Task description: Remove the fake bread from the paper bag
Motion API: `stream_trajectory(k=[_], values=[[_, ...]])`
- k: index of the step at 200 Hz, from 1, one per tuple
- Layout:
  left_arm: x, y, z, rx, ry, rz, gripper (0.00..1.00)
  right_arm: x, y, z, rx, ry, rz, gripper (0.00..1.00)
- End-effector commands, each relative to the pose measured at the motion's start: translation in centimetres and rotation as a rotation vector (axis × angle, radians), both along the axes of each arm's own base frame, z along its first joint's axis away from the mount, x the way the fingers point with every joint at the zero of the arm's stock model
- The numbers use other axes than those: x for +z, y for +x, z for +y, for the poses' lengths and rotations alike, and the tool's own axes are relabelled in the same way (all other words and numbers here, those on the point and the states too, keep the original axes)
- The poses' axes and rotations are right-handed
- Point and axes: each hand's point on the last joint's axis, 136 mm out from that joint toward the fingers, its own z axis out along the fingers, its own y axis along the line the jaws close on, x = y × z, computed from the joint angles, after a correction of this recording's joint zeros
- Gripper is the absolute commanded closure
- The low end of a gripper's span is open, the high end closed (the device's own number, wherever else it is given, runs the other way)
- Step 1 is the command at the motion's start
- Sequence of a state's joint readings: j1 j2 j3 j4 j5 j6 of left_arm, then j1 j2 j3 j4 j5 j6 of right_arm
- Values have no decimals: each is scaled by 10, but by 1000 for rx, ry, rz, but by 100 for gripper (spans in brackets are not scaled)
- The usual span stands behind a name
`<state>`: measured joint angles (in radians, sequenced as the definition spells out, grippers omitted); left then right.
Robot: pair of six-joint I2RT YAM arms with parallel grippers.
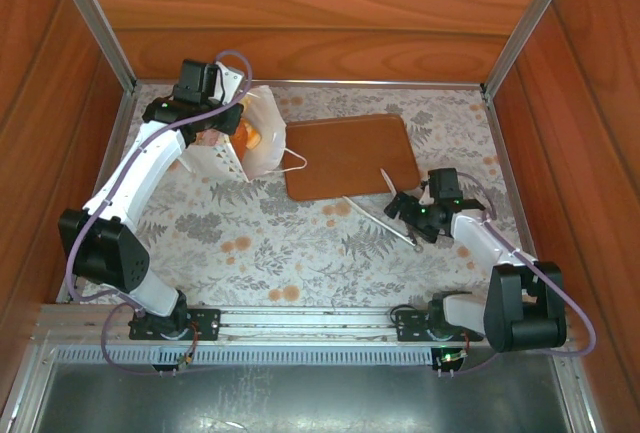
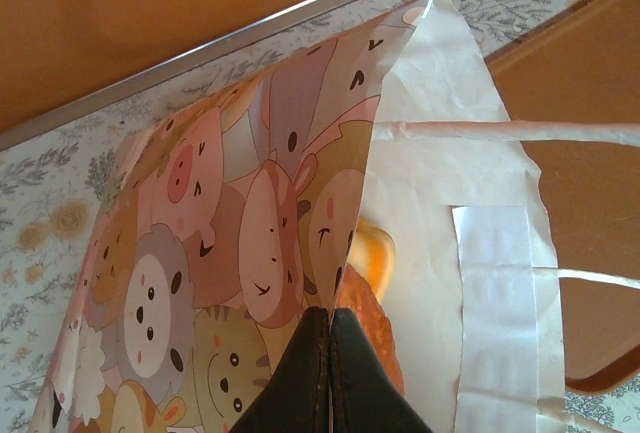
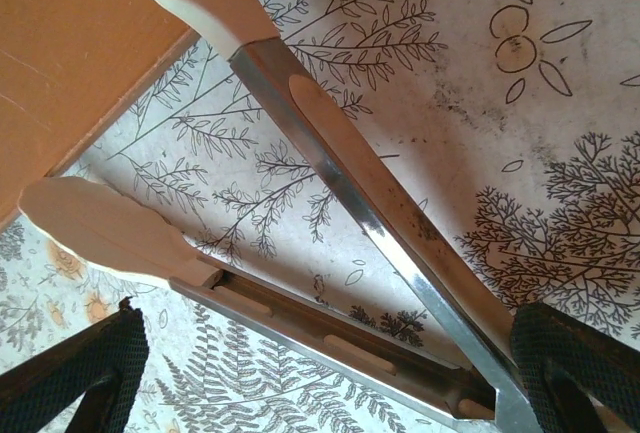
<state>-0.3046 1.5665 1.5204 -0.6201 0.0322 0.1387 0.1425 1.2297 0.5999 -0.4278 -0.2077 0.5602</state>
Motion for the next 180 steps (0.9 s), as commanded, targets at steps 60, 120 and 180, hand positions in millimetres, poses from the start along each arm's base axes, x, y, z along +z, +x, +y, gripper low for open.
stream_trajectory(k=[60, 120, 180], values=[[25, -2, -5, -20, -29, -75, 100, -2, -5, -23, 24, -232, 62, 14], [27, -2, -5, -14, -33, -78, 100, -11, 26, -16, 48, -242, 71, 36], [27, -1, -4, -9, -33, -78, 100, -25, 36, -17, 42, -260, 102, 60]])
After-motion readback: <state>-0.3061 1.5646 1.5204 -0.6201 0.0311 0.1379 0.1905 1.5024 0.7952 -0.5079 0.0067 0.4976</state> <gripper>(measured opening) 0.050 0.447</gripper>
